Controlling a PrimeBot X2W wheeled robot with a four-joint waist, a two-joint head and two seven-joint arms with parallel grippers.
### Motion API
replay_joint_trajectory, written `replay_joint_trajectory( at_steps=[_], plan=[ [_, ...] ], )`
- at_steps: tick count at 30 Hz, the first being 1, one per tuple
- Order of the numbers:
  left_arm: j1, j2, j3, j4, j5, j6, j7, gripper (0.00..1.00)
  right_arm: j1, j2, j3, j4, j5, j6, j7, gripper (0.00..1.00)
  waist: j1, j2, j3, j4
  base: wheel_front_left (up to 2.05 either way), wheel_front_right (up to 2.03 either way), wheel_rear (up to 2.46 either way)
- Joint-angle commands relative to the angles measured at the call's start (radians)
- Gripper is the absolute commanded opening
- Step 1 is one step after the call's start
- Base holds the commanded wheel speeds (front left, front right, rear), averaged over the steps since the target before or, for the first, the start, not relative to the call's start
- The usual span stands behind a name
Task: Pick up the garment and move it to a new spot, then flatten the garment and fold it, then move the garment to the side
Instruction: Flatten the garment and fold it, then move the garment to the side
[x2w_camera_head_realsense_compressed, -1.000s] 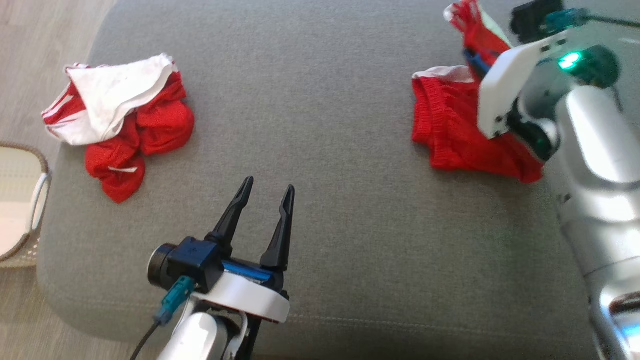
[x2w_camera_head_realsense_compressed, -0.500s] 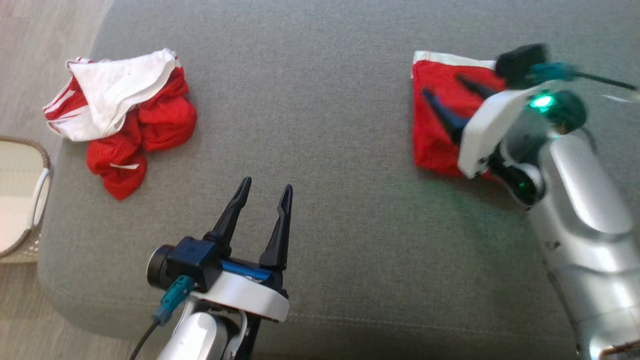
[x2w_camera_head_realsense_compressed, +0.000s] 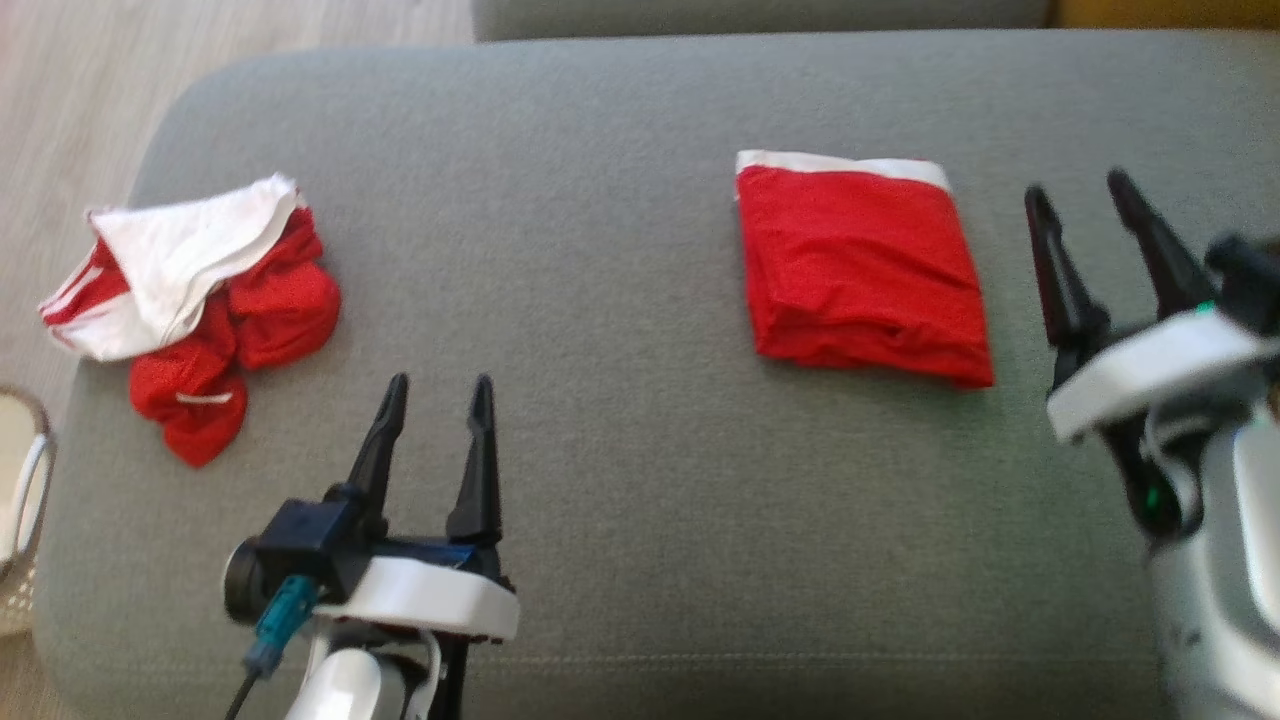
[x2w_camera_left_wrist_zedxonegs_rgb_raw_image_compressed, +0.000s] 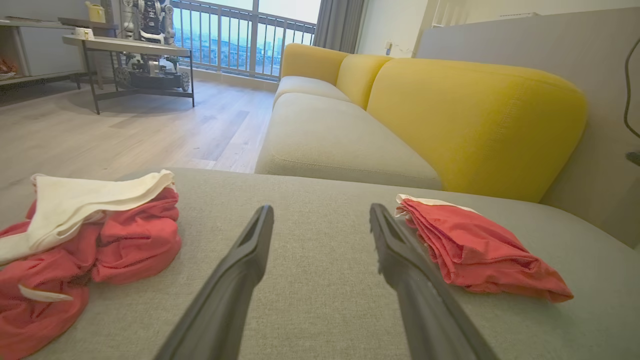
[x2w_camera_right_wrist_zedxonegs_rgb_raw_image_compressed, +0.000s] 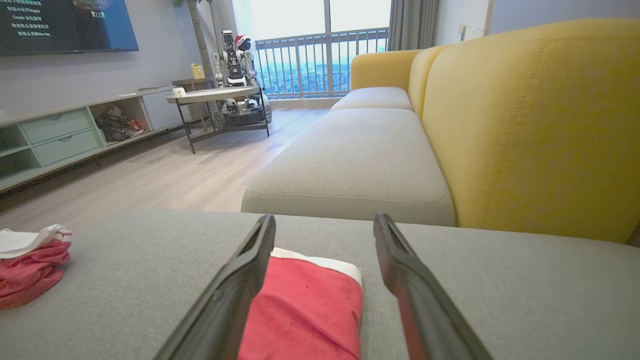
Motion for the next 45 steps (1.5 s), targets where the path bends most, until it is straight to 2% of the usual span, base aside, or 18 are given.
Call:
replay_joint_trajectory(
  at_steps=[1,10,17,37,45],
  plan=[
    [-0.008,0.014,0.050,-0.040,-0.005,0.014,-0.011,1.00,0.037,0.015,0.012,-0.065,-0.028,0.000,-0.044,1.00,0.0001,0.0000,-0.031,-0.029,0.00,0.00,0.00],
    [0.072,0.023,0.091,-0.051,0.005,0.037,-0.012,1.00,0.298,0.077,-0.011,-0.122,-0.149,0.000,-0.214,1.00,0.0001,0.0000,-0.108,-0.067,0.00,0.00,0.00],
    [0.175,0.019,0.128,-0.106,0.103,0.030,-0.012,1.00,0.453,0.107,0.018,-0.119,-0.199,0.000,-0.270,1.00,0.0001,0.0000,-0.159,-0.098,0.00,0.00,0.00],
    [0.230,-0.020,0.159,-0.071,0.185,-0.024,-0.012,1.00,0.491,0.109,-0.008,-0.141,-0.164,0.000,-0.274,1.00,0.0001,0.0000,-0.183,-0.057,0.00,0.00,0.00],
    [0.228,-0.028,0.153,-0.050,0.205,-0.027,-0.012,1.00,0.477,0.109,-0.042,-0.106,-0.155,0.000,-0.274,1.00,0.0001,0.0000,-0.161,-0.015,0.00,0.00,0.00]
  ],
)
